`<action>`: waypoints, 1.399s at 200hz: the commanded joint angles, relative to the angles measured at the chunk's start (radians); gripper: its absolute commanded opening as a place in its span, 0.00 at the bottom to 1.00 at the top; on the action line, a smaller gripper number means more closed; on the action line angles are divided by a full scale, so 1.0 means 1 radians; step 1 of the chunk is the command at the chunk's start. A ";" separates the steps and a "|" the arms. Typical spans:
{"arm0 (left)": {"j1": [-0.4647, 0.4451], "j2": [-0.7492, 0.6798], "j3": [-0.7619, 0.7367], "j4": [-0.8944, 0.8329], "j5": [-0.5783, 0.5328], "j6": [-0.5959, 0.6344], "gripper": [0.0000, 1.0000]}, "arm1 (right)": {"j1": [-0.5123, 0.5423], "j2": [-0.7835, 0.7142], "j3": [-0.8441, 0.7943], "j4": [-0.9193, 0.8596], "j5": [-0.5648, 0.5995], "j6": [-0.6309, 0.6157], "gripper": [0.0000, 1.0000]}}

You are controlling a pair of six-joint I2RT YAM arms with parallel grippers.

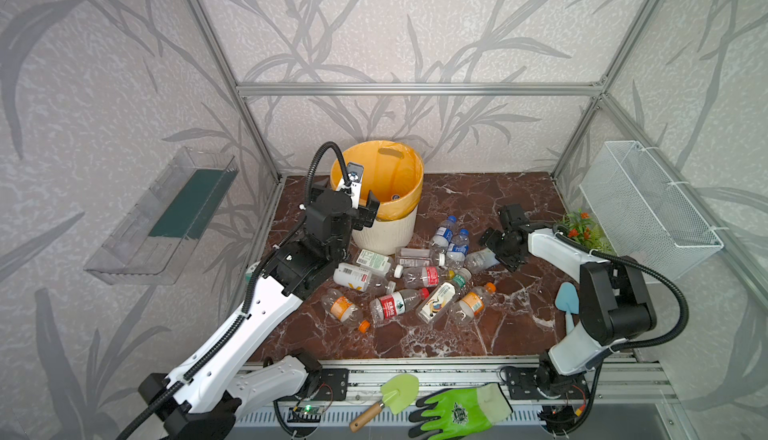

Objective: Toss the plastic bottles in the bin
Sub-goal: 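Grasp the oolong tea bottle with the right gripper while the left hovers by the bin, then lift the oolong bottle over the bin and release it from the right gripper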

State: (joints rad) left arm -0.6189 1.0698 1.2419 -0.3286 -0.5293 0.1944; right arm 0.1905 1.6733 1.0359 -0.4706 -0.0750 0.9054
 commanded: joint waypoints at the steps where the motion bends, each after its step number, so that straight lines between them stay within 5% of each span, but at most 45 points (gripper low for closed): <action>1: 0.001 0.004 0.025 0.005 0.009 0.025 0.99 | -0.003 0.041 0.025 -0.064 -0.018 -0.022 0.92; 70: 0.012 -0.011 0.010 0.005 -0.015 -0.006 0.99 | -0.005 0.083 0.056 -0.055 0.005 -0.056 0.63; 135: 0.048 -0.089 -0.068 -0.045 -0.085 -0.112 0.99 | -0.005 -0.056 0.112 0.014 0.048 -0.093 0.53; 212: 0.221 -0.119 -0.111 -0.192 -0.092 -0.396 0.99 | -0.001 -0.334 0.170 0.361 0.089 -0.217 0.51; 280: 0.296 -0.156 -0.164 -0.274 -0.099 -0.557 0.99 | 0.166 -0.292 0.475 0.650 0.026 -0.341 0.52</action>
State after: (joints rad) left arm -0.3454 0.9253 1.0943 -0.5362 -0.6125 -0.2535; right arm 0.2699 1.3495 1.3899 0.0292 -0.0055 0.6437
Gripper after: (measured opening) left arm 0.992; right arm 0.517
